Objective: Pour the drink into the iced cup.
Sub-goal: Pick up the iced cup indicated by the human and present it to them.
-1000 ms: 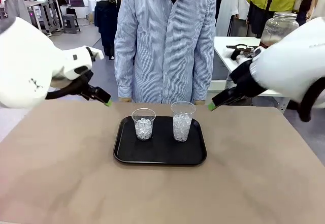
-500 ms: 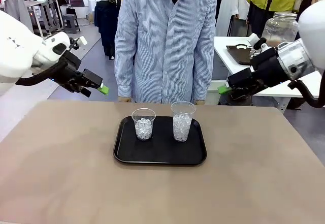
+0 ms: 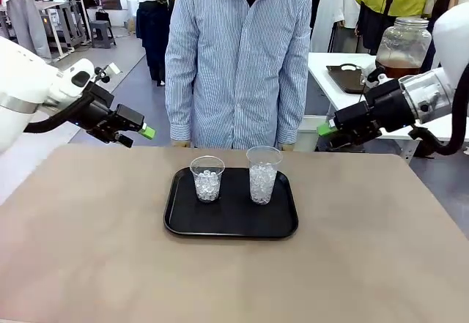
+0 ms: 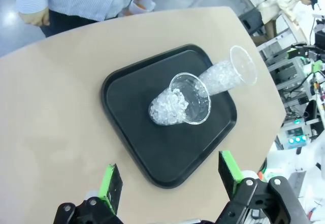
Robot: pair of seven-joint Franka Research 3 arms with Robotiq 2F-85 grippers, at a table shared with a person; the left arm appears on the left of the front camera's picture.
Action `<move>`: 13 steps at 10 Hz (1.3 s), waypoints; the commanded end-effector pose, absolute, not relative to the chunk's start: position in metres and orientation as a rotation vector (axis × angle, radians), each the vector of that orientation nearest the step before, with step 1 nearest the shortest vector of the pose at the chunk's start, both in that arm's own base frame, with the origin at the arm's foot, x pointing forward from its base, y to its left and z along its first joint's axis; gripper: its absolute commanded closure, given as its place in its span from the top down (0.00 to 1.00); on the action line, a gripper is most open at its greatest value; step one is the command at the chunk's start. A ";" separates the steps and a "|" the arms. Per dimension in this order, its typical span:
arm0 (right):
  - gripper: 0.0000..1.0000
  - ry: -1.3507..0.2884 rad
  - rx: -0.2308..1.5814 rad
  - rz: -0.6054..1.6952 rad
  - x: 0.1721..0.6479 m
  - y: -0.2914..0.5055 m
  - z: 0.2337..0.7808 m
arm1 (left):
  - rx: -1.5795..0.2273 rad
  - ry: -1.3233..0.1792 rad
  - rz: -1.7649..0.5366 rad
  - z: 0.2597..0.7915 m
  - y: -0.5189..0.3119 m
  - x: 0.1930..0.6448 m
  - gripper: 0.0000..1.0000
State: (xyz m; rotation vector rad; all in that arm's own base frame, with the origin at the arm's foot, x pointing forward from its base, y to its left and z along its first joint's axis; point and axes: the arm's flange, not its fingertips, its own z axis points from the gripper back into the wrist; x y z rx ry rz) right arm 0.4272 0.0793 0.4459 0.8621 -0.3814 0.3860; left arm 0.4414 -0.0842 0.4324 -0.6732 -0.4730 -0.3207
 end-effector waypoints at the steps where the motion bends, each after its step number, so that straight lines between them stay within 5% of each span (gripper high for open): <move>1: 1.00 -0.374 0.891 0.355 0.424 0.076 0.448 | -0.677 -0.482 -0.321 0.440 -0.085 0.438 1.00; 5: 1.00 -0.367 0.860 0.374 0.426 0.076 0.445 | -0.648 -0.472 -0.328 0.437 -0.085 0.439 1.00; 13: 1.00 0.007 1.341 -0.214 0.476 0.042 0.424 | -1.139 -0.306 0.032 0.416 -0.041 0.489 1.00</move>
